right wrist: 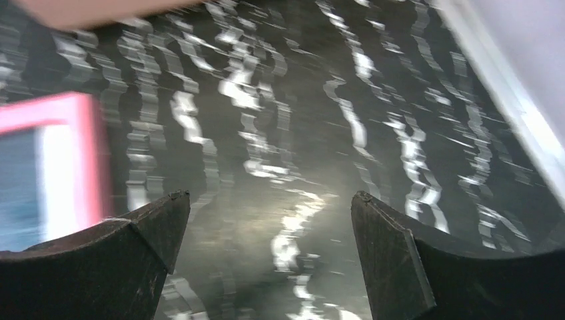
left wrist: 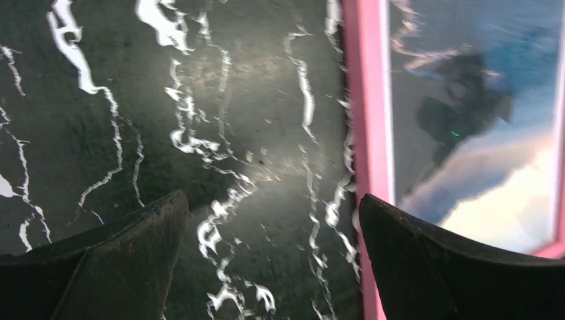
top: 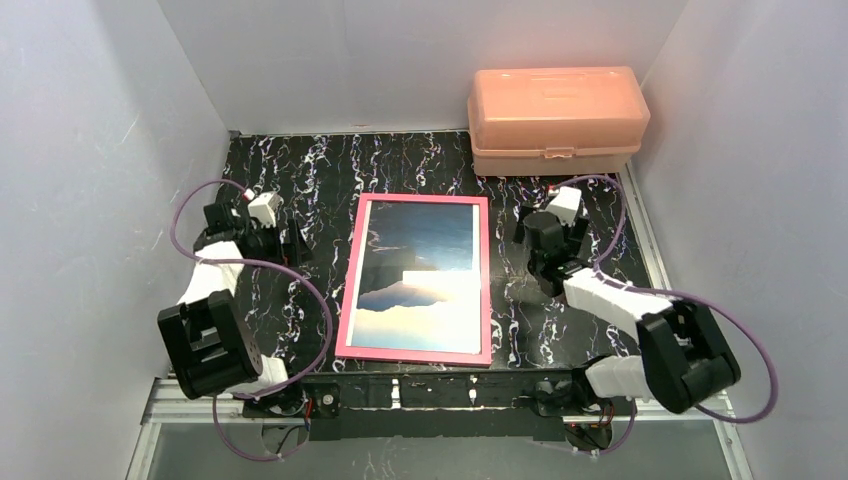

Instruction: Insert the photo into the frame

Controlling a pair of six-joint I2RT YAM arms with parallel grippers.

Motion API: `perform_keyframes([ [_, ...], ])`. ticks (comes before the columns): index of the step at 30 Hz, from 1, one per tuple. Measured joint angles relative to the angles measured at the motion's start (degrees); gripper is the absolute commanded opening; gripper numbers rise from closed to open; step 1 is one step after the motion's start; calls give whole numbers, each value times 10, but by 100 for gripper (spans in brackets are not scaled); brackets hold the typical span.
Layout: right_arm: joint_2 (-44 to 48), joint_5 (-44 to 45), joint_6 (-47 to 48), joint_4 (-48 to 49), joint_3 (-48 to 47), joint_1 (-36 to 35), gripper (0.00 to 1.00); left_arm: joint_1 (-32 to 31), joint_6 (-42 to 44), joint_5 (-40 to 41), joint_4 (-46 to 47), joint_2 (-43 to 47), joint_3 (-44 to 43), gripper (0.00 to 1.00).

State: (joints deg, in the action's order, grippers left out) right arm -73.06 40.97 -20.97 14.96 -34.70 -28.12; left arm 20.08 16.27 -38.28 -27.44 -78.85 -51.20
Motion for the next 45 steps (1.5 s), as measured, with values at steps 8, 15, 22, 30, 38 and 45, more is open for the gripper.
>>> perform_keyframes([
  [8, -122, 146, 113, 121, 35, 31, 99, -10, -120, 51, 299, -55, 118, 99],
  [15, -137, 127, 172, 249, 55, 81, 99, -27, -201, 62, 529, -68, 209, 99],
  [22, -137, 76, 189, 287, 56, 135, 99, -50, -240, 84, 653, -87, 231, 98],
  [30, -130, 37, 198, 323, 143, 136, 99, -137, -200, 155, 814, -68, 353, 98],
  [38, -180, -51, 220, 457, 199, 162, 99, -151, -179, 209, 840, -72, 348, 98],
  [45, -197, -141, 222, 468, 195, 203, 99, -154, -175, 224, 844, -72, 346, 99],
])
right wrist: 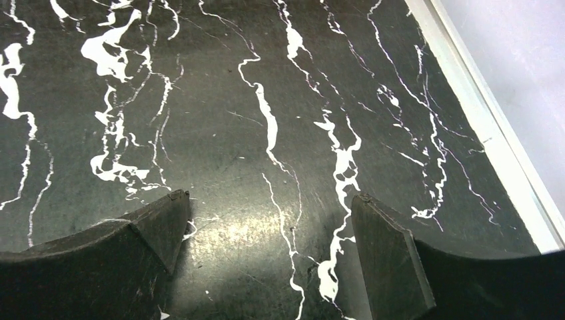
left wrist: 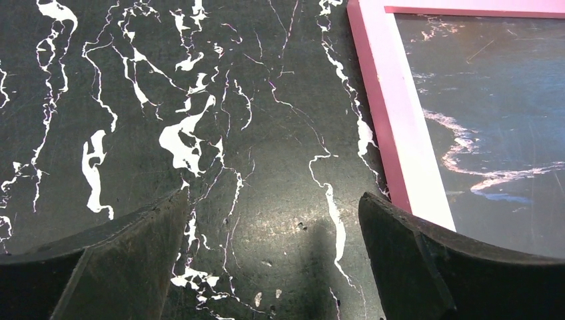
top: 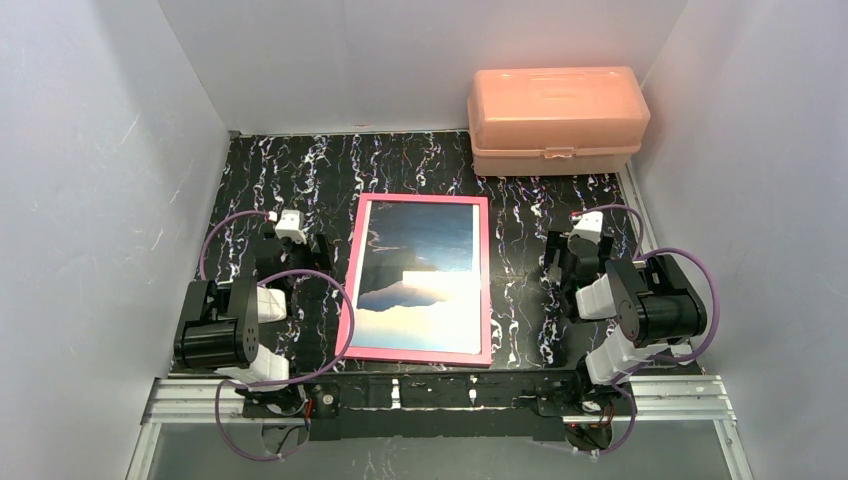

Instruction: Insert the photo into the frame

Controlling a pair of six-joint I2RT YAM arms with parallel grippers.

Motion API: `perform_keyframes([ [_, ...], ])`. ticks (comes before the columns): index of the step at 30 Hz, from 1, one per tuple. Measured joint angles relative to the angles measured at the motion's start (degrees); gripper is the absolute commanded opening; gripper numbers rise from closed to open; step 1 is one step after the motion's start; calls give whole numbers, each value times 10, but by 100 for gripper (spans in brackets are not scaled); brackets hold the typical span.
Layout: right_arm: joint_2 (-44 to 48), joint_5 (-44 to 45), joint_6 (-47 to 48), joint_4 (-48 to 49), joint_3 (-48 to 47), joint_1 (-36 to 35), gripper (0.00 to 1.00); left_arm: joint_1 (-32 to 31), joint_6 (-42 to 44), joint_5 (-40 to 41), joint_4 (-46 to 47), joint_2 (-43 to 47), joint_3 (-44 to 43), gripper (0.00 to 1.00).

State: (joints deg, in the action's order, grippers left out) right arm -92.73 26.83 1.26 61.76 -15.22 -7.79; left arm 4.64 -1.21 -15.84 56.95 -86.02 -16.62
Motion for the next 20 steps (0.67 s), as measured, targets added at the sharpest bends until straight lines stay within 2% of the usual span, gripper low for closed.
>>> perform_keyframes([
  [20, 0, -30, 0, 19, 0, 2, 99, -7, 2, 11, 1, 0, 0, 98],
])
